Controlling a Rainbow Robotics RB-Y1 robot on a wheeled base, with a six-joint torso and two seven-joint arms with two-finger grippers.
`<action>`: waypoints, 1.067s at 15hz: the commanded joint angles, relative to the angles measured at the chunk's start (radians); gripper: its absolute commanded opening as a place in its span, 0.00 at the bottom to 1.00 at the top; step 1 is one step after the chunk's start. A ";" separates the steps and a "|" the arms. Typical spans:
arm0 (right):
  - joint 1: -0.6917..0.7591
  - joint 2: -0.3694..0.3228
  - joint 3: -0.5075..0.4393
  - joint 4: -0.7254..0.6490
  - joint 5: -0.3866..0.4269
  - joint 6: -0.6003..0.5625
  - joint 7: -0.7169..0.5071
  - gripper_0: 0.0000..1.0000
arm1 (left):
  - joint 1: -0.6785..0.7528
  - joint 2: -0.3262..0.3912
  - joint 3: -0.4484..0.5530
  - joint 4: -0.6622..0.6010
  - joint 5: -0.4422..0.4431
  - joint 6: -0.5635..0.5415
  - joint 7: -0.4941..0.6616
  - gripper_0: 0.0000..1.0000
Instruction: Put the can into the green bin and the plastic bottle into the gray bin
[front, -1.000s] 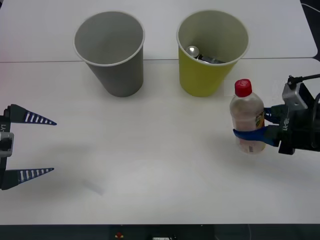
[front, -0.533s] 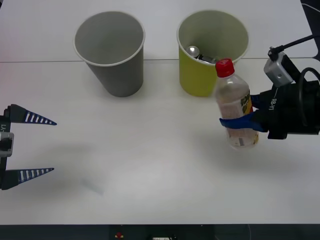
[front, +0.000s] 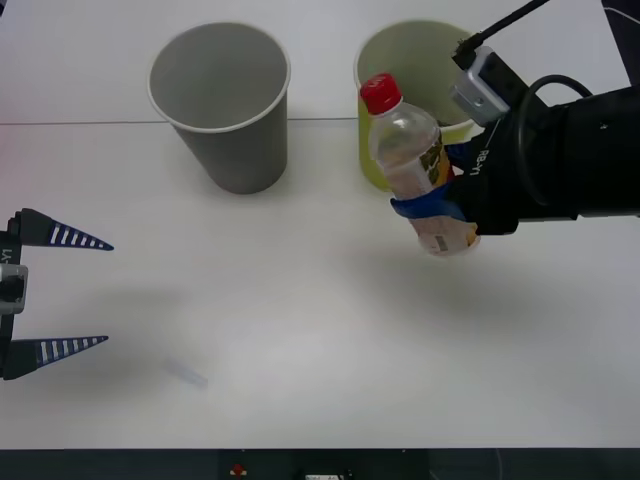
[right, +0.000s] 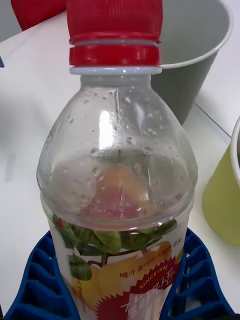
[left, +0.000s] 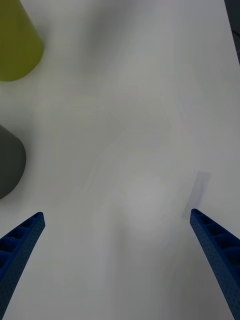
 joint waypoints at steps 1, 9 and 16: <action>-0.144 -0.001 0.088 0.079 -0.008 0.001 -0.002 0.00 | 0.000 0.000 0.000 0.000 0.000 0.000 0.000 1.00; -0.557 0.127 0.319 0.432 0.032 0.001 0.000 0.00 | 0.000 0.000 0.000 0.000 0.000 0.000 0.000 1.00; -0.835 0.333 0.411 0.807 0.115 0.007 0.000 0.00 | 0.000 0.000 0.000 0.000 0.000 0.000 0.000 1.00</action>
